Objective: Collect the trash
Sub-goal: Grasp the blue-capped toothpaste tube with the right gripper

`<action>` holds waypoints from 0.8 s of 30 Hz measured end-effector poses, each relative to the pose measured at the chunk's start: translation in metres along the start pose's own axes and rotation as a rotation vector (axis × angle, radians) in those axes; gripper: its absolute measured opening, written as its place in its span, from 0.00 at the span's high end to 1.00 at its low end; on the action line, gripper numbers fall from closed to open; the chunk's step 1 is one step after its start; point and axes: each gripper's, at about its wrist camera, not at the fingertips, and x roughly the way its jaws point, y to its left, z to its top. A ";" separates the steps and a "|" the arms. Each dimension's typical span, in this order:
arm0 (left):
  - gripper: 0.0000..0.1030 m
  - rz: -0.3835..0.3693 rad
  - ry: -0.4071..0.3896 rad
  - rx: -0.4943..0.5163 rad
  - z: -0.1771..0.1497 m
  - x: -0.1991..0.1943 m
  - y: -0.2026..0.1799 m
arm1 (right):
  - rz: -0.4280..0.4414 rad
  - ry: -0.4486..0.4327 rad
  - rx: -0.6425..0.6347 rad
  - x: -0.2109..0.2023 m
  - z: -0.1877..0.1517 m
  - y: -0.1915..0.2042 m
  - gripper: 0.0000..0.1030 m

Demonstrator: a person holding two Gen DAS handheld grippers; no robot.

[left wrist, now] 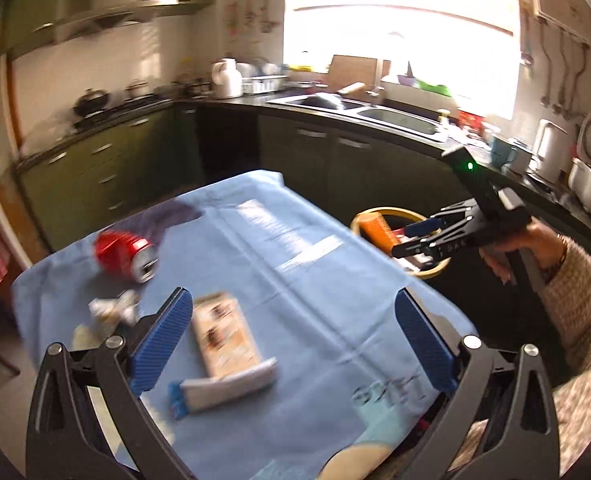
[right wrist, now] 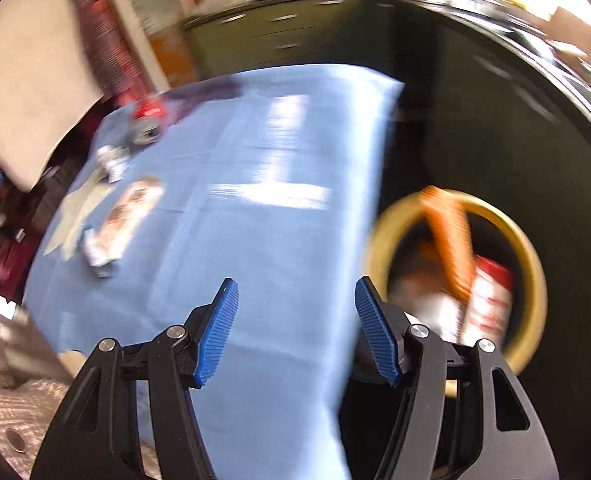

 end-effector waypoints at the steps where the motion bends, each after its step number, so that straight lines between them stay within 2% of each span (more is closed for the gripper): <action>1: 0.06 0.027 0.000 -0.020 -0.010 -0.008 0.010 | 0.028 0.015 -0.028 0.009 0.010 0.016 0.41; 3: 0.06 0.102 0.008 -0.051 -0.027 -0.022 0.028 | 0.081 0.046 -0.080 0.029 0.030 0.048 0.41; 6: 0.06 0.198 0.006 -0.064 -0.041 -0.037 0.049 | 0.192 0.112 -0.090 0.060 0.054 0.089 0.41; 9: 0.06 0.246 -0.010 -0.088 -0.050 -0.049 0.066 | 0.236 0.188 -0.137 0.089 0.067 0.135 0.41; 11: 0.06 0.247 -0.018 -0.104 -0.050 -0.053 0.074 | 0.239 0.242 -0.192 0.104 0.070 0.164 0.42; 13: 0.06 0.247 -0.028 -0.115 -0.053 -0.057 0.079 | 0.229 0.268 -0.248 0.110 0.069 0.185 0.44; 17: 0.06 0.243 -0.029 -0.125 -0.057 -0.059 0.083 | 0.272 0.297 -0.366 0.106 0.063 0.215 0.46; 20: 0.06 0.238 -0.027 -0.138 -0.061 -0.060 0.087 | 0.238 0.329 -0.475 0.108 0.048 0.233 0.48; 24: 0.06 0.234 -0.031 -0.150 -0.066 -0.062 0.091 | 0.165 0.361 -0.584 0.117 0.030 0.247 0.57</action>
